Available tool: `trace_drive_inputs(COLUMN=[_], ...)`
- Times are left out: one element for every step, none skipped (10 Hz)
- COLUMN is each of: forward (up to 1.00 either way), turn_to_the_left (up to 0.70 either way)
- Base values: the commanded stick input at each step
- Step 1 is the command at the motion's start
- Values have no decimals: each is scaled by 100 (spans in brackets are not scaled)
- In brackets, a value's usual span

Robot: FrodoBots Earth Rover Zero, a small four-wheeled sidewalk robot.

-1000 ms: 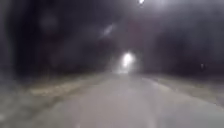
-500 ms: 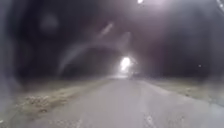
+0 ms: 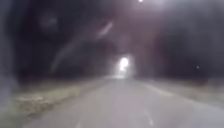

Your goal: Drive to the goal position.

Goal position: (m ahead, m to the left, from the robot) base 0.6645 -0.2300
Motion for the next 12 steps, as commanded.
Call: trace_drive_inputs(forward=[100,100,100,100,100,100,100,100,100,100,100,100], turn_to_the_left=[0,0,0,0,0,0,0,0,0,0,0,0])
